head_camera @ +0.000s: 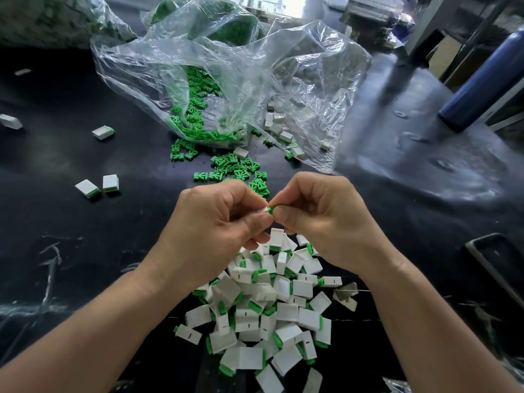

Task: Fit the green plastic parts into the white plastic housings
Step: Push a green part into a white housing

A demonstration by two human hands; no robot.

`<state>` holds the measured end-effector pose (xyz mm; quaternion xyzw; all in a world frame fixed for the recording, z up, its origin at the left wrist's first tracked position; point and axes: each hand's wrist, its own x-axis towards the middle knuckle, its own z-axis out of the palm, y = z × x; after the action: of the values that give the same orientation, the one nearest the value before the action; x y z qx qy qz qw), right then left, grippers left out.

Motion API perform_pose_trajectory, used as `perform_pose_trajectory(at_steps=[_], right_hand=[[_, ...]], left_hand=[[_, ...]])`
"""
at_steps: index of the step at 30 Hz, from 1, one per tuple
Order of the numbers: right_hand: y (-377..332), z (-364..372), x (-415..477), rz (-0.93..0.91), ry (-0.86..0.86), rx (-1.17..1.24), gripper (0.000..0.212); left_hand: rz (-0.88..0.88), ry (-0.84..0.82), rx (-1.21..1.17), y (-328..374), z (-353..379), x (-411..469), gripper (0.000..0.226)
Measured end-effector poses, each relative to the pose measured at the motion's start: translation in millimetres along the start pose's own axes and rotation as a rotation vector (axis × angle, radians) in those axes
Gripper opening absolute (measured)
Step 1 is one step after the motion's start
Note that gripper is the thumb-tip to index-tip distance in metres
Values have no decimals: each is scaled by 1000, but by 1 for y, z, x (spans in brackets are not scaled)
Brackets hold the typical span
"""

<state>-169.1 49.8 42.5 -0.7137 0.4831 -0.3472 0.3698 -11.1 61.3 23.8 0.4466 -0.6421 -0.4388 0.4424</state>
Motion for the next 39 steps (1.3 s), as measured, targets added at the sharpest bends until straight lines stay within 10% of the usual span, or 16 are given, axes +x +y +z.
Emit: perform_pose_trajectory(at_steps=[15,27,39], right_hand=[[-4,-3,-1,15,6,315,4],[-3,1,4,397,-275,662,60],[-7,7,0,388,-396,757,52]], left_hand=[[-95,63,-283,11,1,3,22],[-7,127,-265,13,-2,3,16],[24,57,-158,13,-2,2,21]])
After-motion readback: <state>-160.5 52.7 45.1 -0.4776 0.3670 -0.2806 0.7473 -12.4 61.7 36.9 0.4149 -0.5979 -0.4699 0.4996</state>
